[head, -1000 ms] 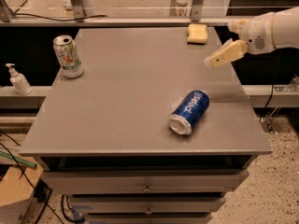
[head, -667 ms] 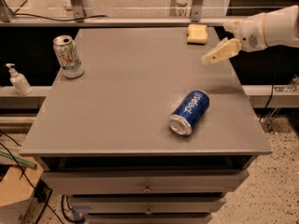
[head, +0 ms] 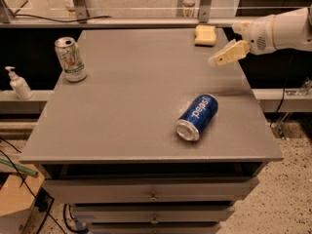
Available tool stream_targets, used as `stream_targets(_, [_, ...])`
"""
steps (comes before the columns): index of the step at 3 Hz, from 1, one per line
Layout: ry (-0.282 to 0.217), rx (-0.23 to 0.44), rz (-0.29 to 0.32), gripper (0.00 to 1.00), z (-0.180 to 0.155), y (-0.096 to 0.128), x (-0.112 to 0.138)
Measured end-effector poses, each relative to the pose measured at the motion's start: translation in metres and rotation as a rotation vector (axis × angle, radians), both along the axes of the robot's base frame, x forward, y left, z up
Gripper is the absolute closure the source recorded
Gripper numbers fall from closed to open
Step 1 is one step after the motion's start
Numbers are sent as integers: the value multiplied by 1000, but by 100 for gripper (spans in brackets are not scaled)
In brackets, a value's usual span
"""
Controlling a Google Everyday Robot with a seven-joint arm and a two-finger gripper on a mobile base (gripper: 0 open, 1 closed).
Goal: Move sponge near 7up can
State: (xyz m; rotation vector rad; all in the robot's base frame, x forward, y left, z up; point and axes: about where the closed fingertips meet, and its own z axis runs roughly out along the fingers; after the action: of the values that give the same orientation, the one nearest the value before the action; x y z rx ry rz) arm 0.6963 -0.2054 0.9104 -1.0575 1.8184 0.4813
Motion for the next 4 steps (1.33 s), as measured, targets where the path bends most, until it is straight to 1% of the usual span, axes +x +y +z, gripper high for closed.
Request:
stream_targets(1, [-40,50,-43,0,-5,3,20])
stream_targets(2, [-91,130,-121,0,-5,-3,54])
stream_targets(3, [-111,154,-187,0,-11,-9,88])
stream_targets(4, [-95,166,-239,0,-23,-13,117])
